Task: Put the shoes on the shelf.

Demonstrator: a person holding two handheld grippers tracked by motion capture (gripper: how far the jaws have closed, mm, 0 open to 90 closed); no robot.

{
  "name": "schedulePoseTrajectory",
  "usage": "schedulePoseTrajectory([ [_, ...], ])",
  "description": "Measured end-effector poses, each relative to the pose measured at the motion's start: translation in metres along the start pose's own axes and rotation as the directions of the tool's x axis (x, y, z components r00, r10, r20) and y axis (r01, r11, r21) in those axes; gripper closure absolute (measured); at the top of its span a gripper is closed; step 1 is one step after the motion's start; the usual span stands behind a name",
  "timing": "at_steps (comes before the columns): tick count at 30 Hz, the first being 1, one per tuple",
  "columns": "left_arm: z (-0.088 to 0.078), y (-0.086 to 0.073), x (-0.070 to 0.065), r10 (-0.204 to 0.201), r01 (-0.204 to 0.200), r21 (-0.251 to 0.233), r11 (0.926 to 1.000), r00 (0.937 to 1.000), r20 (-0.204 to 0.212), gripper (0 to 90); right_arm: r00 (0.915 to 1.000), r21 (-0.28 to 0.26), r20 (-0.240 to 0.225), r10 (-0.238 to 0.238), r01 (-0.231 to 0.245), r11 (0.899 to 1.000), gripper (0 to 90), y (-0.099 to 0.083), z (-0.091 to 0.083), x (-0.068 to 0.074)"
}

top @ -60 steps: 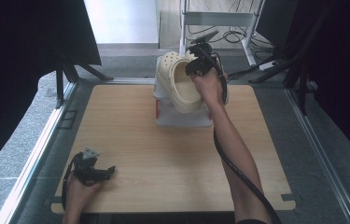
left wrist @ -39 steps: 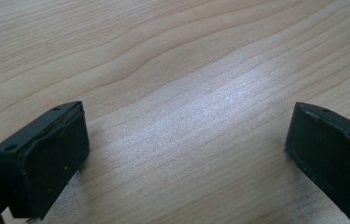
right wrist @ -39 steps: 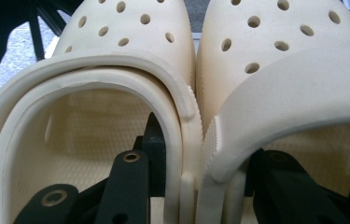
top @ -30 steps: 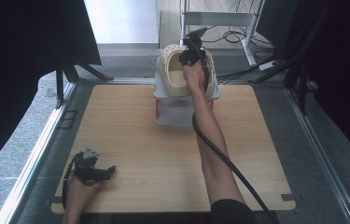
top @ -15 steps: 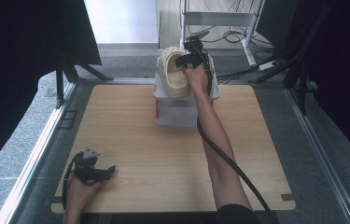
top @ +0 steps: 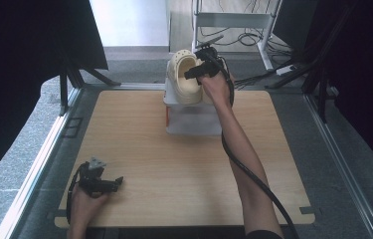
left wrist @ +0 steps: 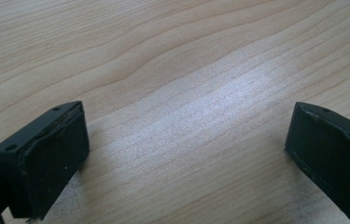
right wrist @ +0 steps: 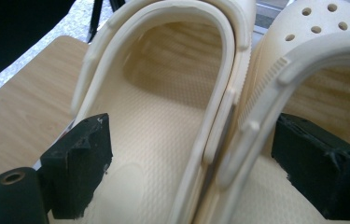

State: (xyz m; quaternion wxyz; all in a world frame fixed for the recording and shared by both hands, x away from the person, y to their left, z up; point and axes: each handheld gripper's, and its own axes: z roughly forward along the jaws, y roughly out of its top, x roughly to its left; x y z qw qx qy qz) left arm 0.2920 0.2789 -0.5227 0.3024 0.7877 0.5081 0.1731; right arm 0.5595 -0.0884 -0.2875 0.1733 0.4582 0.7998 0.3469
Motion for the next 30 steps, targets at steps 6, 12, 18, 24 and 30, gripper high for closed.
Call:
schedulePoseTrajectory([
  [6,0.0,0.0,0.0,0.0,0.0,0.0,1.0,1.0,0.0,0.0,0.9982,-0.049,-0.058,-0.013,0.01,0.999,2.1,-0.006,-0.015,0.001],
  [12,0.0,0.0,0.0,-0.001,0.001,0.0,1.0,1.0,0.0,0.0,0.9931,-0.06,-0.104,-0.055,0.049,0.997,0.0,-0.014,-0.028,0.009],
  [18,0.0,0.0,0.0,0.0,0.0,0.001,1.0,1.0,0.001,0.0,0.9858,-0.067,-0.128,-0.109,0.101,0.993,0.0,-0.023,-0.041,0.016],
  [24,0.0,0.0,0.0,-0.003,0.003,0.001,1.0,1.0,0.001,0.0,0.977,-0.062,-0.145,-0.157,0.149,0.987,0.0,-0.036,-0.054,0.02],
  [30,0.0,0.0,-0.001,-0.005,0.005,-0.005,1.0,1.0,-0.004,0.0,0.974,-0.073,-0.163,-0.157,0.146,0.987,0.0,-0.048,-0.064,0.021],
])
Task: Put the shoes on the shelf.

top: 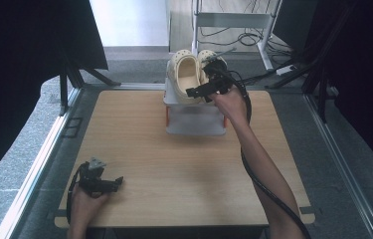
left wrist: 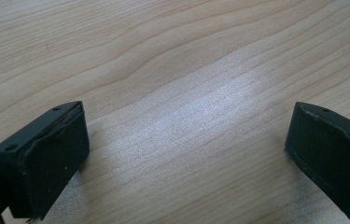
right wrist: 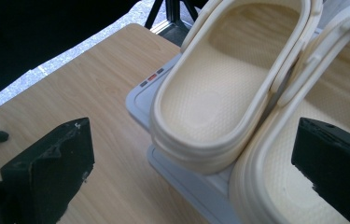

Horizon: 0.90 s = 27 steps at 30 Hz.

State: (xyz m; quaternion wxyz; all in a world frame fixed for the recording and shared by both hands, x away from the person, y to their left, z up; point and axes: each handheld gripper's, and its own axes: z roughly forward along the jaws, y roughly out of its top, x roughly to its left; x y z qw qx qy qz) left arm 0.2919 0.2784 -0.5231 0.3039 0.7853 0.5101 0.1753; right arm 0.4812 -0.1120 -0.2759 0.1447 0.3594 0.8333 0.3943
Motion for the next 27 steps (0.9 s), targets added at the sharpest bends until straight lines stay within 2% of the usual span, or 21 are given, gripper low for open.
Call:
schedulePoseTrajectory([
  [3,0.0,0.0,0.0,0.0,0.0,0.0,1.0,1.0,0.0,0.0,1.0,-0.005,-0.003,-0.003,0.003,1.0,0.0,-0.006,-0.005,0.001],
  [7,0.0,0.0,0.0,0.005,-0.005,0.001,1.0,1.0,0.0,0.0,0.9995,-0.023,-0.03,0.002,-0.002,1.0,0.0,-0.015,-0.012,0.003],
  [11,0.0,0.0,0.0,0.005,-0.005,0.001,1.0,1.0,-0.001,0.0,0.999,-0.038,-0.032,-0.03,0.029,0.999,0.0,-0.026,-0.019,0.006],
  [20,0.0,0.0,0.0,0.001,-0.001,0.001,1.0,1.0,-0.004,0.0,0.9954,-0.024,-0.055,-0.079,0.077,0.997,0.0,-0.055,-0.037,0.019],
  [27,0.0,0.0,-0.001,-0.002,0.002,-0.001,1.0,1.0,-0.005,0.0,0.9927,-0.022,-0.082,-0.089,0.088,0.996,0.0,-0.08,-0.045,0.027],
])
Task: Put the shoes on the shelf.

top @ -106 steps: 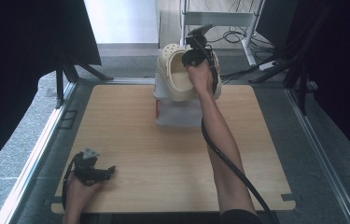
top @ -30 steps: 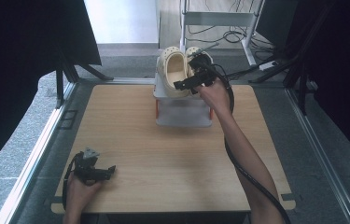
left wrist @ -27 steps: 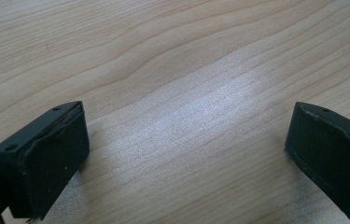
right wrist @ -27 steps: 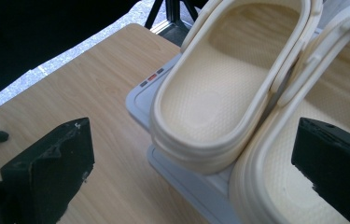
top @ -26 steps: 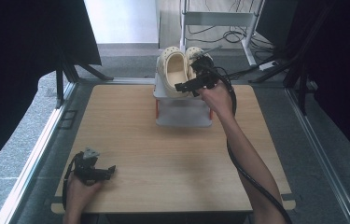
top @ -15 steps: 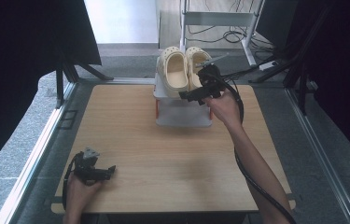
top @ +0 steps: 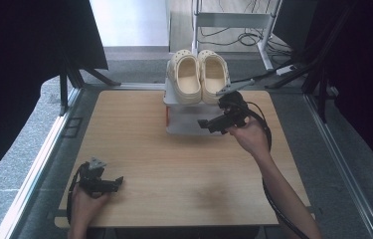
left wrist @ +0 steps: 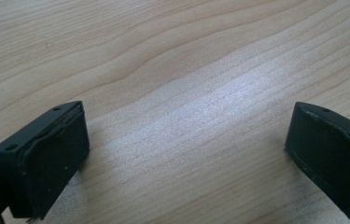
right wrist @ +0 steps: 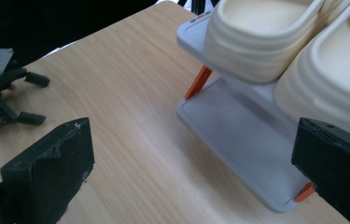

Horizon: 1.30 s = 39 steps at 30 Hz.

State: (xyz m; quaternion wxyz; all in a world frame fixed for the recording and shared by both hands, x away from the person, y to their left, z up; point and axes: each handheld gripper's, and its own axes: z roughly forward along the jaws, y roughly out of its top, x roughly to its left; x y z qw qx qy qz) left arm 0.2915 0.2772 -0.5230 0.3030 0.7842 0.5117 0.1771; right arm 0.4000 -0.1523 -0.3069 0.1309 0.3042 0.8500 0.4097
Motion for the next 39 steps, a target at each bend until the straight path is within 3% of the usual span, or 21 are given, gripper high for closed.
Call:
schedulePoseTrajectory([
  [18,0.0,0.0,0.0,0.001,-0.001,0.0,1.0,1.0,0.0,0.0,0.9996,0.007,-0.028,0.009,-0.009,1.0,0.0,-0.062,0.01,0.005],
  [32,0.0,0.0,-0.002,-0.001,0.001,0.0,1.0,1.0,-0.002,0.0,0.9999,0.007,-0.014,-0.007,0.007,1.0,0.0,-0.102,0.015,0.008],
  [39,0.001,0.001,-0.002,-0.003,0.003,0.0,1.0,1.0,-0.001,0.0,1.0,0.006,-0.003,0.009,-0.009,1.0,0.0,-0.124,0.015,0.007],
])
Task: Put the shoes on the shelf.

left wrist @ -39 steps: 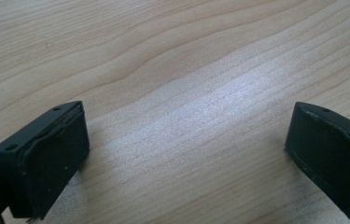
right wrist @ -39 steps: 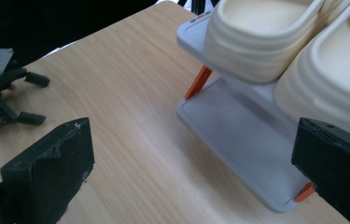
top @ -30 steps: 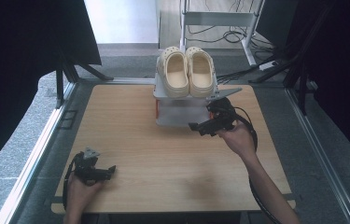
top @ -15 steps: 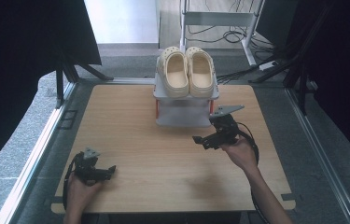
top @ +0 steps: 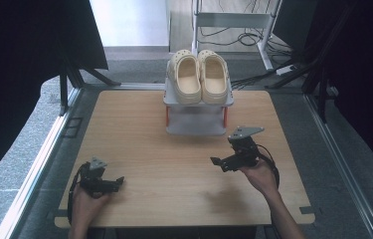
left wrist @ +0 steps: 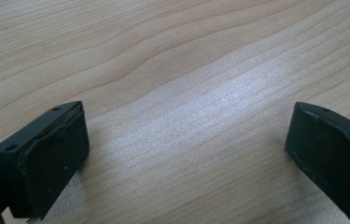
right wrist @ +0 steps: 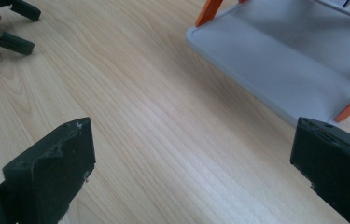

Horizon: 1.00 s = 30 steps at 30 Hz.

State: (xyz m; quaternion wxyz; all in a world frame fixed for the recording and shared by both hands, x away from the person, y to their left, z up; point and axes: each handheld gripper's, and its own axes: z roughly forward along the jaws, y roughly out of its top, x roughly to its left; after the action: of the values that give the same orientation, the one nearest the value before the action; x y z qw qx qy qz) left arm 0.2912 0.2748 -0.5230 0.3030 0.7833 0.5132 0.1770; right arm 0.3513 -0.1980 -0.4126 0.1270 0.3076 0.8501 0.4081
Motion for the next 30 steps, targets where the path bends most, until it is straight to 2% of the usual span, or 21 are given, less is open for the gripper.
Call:
schedulePoseTrajectory([
  [16,0.0,0.0,0.0,0.001,-0.001,0.002,1.0,1.0,0.001,0.0,0.9976,-0.003,0.008,0.069,-0.069,0.998,0.0,-0.052,0.001,-0.006],
  [23,0.0,0.0,0.0,0.001,-0.001,0.002,1.0,1.0,0.001,0.0,0.995,0.005,0.016,0.099,-0.099,0.995,0.0,-0.077,0.008,-0.007],
  [30,0.0,0.0,0.0,0.001,-0.001,0.002,1.0,1.0,0.001,0.0,0.9934,0.038,0.021,0.112,-0.113,0.993,0.0,-0.096,0.019,-0.008],
])
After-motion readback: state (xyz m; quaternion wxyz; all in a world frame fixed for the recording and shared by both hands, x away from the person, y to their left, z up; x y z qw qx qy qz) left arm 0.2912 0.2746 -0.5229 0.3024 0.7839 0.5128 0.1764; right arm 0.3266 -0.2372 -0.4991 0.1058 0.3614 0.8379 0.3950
